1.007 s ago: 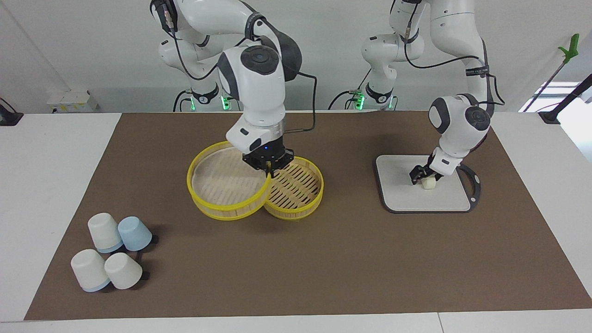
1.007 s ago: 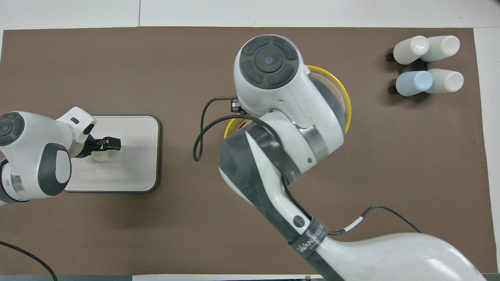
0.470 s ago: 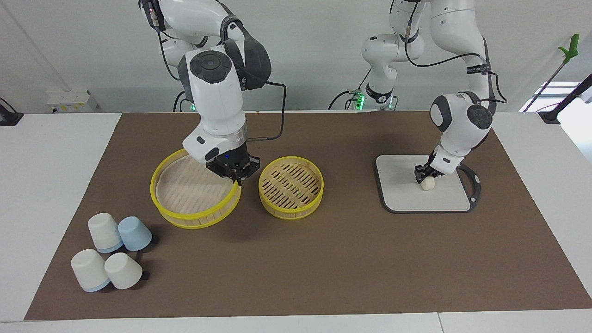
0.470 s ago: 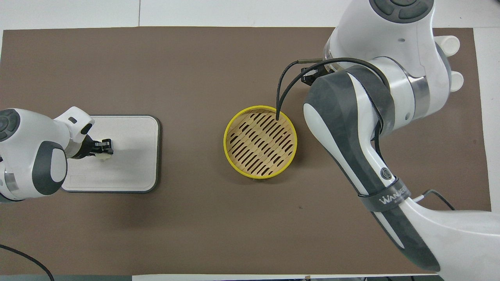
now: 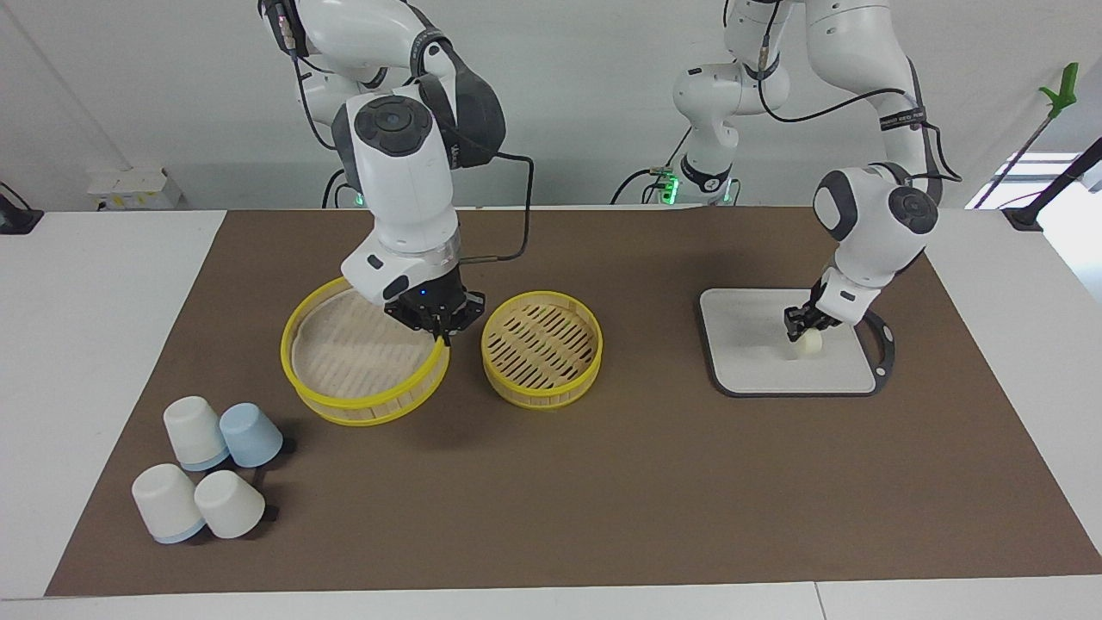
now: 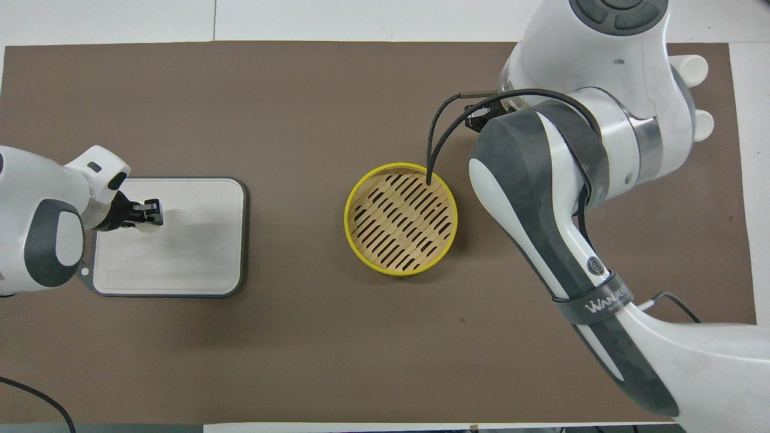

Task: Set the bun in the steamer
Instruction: 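Lift the white bun off the cutting board with the left gripper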

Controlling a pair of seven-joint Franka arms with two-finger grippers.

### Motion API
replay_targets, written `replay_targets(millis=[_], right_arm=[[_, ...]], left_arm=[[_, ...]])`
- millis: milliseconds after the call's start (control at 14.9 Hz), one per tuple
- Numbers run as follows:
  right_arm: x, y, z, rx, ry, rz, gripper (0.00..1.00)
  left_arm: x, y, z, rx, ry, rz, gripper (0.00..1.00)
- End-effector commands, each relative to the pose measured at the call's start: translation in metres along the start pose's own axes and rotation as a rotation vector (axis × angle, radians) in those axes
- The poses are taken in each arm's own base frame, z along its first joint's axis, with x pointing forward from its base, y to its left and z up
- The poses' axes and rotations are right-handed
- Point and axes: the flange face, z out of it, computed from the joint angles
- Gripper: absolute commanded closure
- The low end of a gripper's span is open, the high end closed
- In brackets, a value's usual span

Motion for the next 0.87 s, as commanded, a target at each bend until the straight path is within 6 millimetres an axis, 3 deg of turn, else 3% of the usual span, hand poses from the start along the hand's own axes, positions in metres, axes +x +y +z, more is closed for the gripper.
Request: replay_targets(millis=[0, 269, 336, 604, 739, 806], right_arm=[[-0.004, 0.016, -0.007, 0.008, -0.01, -0.018, 1.0], [-0.004, 0.016, -0.006, 0.008, -0.01, -0.02, 1.0], [-0.004, 0.016, -0.006, 0.008, -0.01, -0.02, 1.0], [-0.002, 0.021, -0.005, 0.007, -0.011, -0.031, 1.0], [0.003, 0.036, -0.005, 0.007, -0.01, -0.04, 1.0], [0.005, 0.043, -0.005, 0.008, -0.009, -0.047, 1.0]], left_arm=[[0.009, 0.042, -0.031, 0.019, -0.007, -0.038, 0.64], [0.005, 0.155, -0.057, 0.023, -0.016, -0.132, 0.64], [0.003, 0.175, -0.064, 0.015, -0.011, -0.147, 0.64], [-0.026, 0.297, -0.091, -0.06, 0.009, -0.231, 0.63], [-0.058, 0.351, -0.082, -0.077, -0.016, -0.2, 0.63], [-0.061, 0.375, -0.079, -0.078, -0.017, -0.19, 0.63]])
